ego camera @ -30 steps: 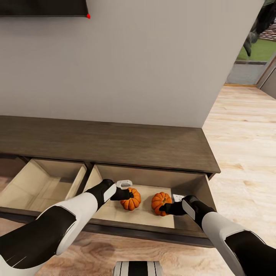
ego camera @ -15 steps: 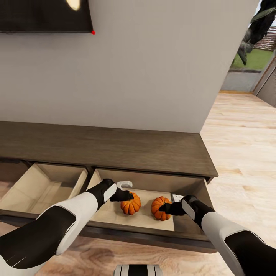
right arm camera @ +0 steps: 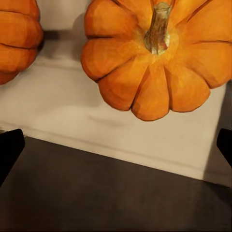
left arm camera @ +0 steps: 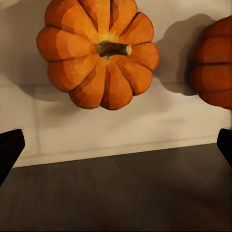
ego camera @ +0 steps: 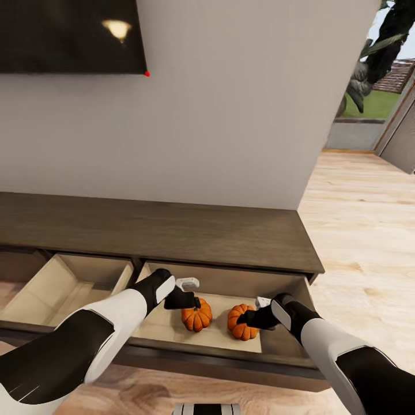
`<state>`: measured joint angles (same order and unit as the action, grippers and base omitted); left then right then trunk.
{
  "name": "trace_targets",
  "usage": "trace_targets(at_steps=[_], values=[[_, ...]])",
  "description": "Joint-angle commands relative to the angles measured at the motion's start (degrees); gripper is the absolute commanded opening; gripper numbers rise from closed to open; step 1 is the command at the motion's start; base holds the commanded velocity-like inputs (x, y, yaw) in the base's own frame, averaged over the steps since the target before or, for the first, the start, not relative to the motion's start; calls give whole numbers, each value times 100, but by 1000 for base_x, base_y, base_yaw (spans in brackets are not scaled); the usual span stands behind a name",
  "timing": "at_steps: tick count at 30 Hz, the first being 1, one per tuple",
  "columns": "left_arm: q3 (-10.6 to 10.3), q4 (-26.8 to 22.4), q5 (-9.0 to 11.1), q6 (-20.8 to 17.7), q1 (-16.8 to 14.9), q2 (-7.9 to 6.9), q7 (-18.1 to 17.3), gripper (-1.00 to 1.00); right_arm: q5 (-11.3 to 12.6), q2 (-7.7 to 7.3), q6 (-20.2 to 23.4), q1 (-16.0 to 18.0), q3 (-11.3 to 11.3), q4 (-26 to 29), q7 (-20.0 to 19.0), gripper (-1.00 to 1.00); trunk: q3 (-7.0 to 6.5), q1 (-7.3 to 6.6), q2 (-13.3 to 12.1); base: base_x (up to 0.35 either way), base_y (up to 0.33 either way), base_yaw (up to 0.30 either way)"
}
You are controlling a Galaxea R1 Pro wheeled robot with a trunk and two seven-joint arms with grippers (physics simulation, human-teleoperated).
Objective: Place each of the two pumpkins and all three candles from the living room inside a cabinet in the living room (use any cabinet), then make sure every cabinet is closed, and position the cauldron so it is next to a table in the living room.
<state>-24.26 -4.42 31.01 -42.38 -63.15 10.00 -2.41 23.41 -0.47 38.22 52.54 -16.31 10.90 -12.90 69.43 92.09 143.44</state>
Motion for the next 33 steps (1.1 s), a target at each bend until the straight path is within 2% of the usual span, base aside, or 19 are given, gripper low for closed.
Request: trace_targets(at_steps=[1, 8, 16, 33], values=[[-46, 16, 14, -90, -5, 0, -24, 100, 21, -3, 91, 2, -40, 8, -20, 100, -18, -3, 0, 0, 0, 0], [-19, 211, 26, -169, -5, 0, -29, 100, 35, 73, 605, 2, -39, 16, -30, 100, -173, -21, -9, 0, 0, 0], [-17, 316, 35, -44, -5, 0, -39, 100, 41, 67, 717, 1, -37, 19, -30, 100, -351, -42, -20, 0, 0, 0], [-22, 326, 19, -1, -5, 0, -40, 100, 25, 82, 694, 2, -72, 1, -11, 100, -656, -415, -702, 0, 0, 0]])
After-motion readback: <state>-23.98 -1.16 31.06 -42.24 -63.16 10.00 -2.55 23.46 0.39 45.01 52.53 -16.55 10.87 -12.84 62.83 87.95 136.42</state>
